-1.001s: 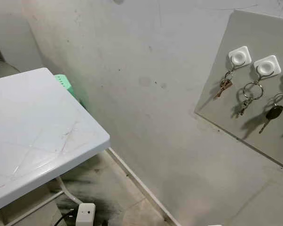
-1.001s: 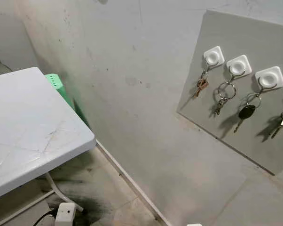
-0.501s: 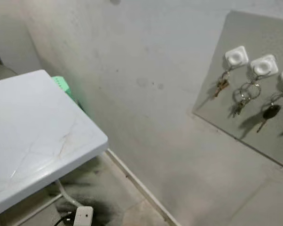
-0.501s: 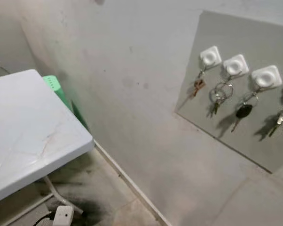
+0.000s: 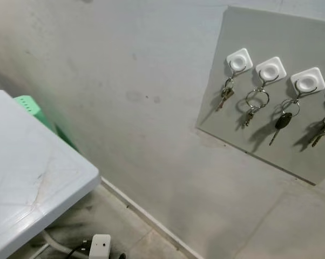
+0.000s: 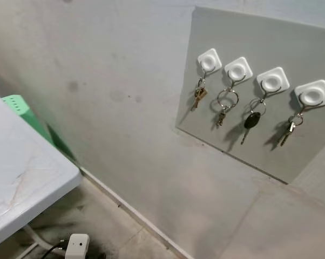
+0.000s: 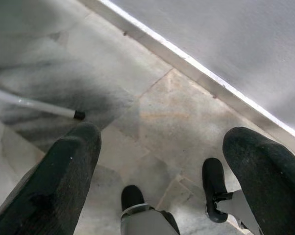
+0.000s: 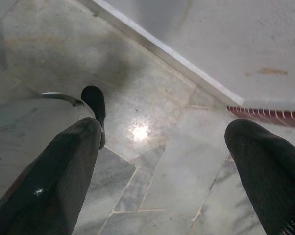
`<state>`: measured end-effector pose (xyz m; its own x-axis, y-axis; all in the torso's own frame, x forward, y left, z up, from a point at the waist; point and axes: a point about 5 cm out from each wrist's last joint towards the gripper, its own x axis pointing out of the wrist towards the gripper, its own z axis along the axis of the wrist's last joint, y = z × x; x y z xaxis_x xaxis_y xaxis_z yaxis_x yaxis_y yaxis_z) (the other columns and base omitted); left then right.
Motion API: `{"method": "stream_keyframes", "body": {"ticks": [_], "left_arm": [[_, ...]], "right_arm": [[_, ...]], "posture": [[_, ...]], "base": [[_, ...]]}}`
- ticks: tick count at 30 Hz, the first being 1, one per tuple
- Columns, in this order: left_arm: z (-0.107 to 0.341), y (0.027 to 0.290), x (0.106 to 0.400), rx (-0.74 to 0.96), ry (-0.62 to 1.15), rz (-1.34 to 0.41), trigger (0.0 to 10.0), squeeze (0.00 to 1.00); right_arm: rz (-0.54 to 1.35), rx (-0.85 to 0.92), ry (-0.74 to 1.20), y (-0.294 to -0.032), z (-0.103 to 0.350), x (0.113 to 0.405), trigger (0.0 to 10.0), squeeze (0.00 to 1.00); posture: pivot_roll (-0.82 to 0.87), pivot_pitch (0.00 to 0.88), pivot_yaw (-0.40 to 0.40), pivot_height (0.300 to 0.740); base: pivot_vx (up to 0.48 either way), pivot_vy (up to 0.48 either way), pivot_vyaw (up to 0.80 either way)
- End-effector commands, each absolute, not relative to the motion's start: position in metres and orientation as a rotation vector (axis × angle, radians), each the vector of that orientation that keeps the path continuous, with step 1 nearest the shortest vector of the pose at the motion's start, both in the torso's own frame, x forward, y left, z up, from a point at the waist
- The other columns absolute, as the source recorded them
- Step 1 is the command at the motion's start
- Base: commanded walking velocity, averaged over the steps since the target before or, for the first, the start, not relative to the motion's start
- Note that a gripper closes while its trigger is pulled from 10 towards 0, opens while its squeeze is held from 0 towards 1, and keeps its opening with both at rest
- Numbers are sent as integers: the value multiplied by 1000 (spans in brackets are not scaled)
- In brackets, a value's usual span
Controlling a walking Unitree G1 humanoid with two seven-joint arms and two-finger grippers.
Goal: Hang keys on a hook
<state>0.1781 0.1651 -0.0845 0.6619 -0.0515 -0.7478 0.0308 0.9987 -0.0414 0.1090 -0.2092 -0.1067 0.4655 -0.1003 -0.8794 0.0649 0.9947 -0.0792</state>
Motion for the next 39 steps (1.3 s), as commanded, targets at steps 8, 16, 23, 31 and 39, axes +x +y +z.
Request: {"method": "stream_keyframes", "body": {"ticks": [8,16,23,31,39], "left_arm": [[-85,166,178,-13,851,-53,10000,0],[-86,165,175,-18,858,-46,10000,0],[-87,165,174,-16,860,-50,10000,0],[-87,164,174,-20,862,-54,10000,0],[-87,164,174,-7,864,-49,10000,0]], "right_arm": [[-113,-22,1093,-210,-107,107,10000,0],[-120,-17,1098,-211,-108,105,10000,0],[-122,-15,1099,-212,-108,104,10000,0],[-126,-12,1100,-213,-108,104,10000,0],[-128,-11,1101,-213,-108,103,10000,0]], "posture": [[-14,0,-25,740],[-13,0,-30,740],[-12,0,-30,740],[-12,0,-32,740],[-11,0,-36,740]], "base": [[0,0,-719],[0,0,-718],[0,0,-709],[0,-224,-709],[0,-480,-703]]}}
